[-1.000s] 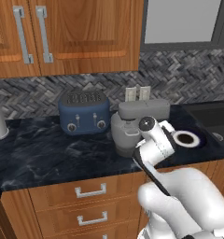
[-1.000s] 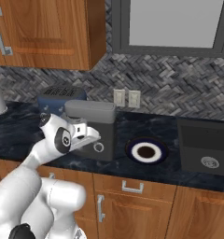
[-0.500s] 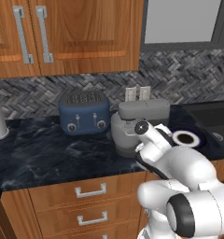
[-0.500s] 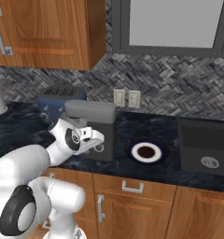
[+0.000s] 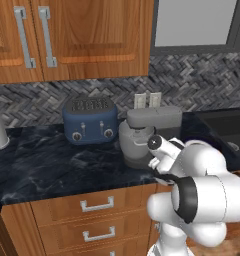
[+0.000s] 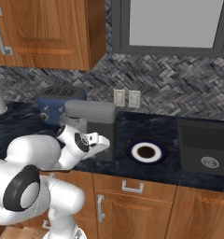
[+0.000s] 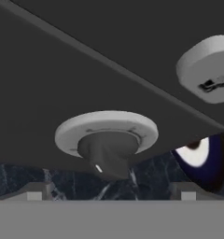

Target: Add butter and sugar cubes to the stand mixer bowl and then turn on the stand mixer to begin making frosting.

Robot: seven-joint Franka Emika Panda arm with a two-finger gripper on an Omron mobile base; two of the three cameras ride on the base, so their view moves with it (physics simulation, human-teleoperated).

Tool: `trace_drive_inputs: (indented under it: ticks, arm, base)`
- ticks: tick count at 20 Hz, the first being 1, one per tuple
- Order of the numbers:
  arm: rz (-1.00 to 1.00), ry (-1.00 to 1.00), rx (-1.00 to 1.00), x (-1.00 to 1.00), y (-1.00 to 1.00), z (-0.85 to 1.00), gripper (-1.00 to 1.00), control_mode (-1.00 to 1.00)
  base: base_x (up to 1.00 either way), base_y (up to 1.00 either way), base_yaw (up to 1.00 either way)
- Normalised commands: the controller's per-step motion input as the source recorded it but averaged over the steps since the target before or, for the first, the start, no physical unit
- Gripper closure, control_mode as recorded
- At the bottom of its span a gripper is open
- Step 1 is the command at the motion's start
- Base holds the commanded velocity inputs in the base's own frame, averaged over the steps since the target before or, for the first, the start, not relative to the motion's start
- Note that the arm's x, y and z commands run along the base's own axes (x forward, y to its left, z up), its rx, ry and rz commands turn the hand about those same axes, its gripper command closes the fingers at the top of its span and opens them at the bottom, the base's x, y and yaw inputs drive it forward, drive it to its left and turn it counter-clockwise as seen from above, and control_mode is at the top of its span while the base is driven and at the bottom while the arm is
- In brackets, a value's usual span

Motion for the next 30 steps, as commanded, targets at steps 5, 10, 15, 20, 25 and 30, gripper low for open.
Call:
trace_drive_inputs:
  ticks: [5,10,15,20,25,30]
  arm:
    - [0.00,0.00,0.01,0.07,-0.02,-0.01,-1.00,-1.00]
    - [0.00,0.00,0.01,0.04,0.02,0.06,-1.00,-1.00]
    - [0.00,0.00,0.02,0.01,0.08,0.29,-1.00,-1.00]
    - [0.00,0.00,0.01,0.13,0.16,0.23,-1.00,-1.00]
    - [0.00,0.00,0.00,0.27,0.03,-0.03,-1.00,-1.00]
    - [0.00,0.00,0.00,0.29,0.03,-0.32,-1.00,-1.00]
  base:
    - [0.00,0.00,0.00]
    - [0.00,0.00,0.00]
    - [0.00,0.00,0.00]
    - [0.00,0.00,0.00]
    - [0.00,0.00,0.00]
    - [0.00,0.00,0.00]
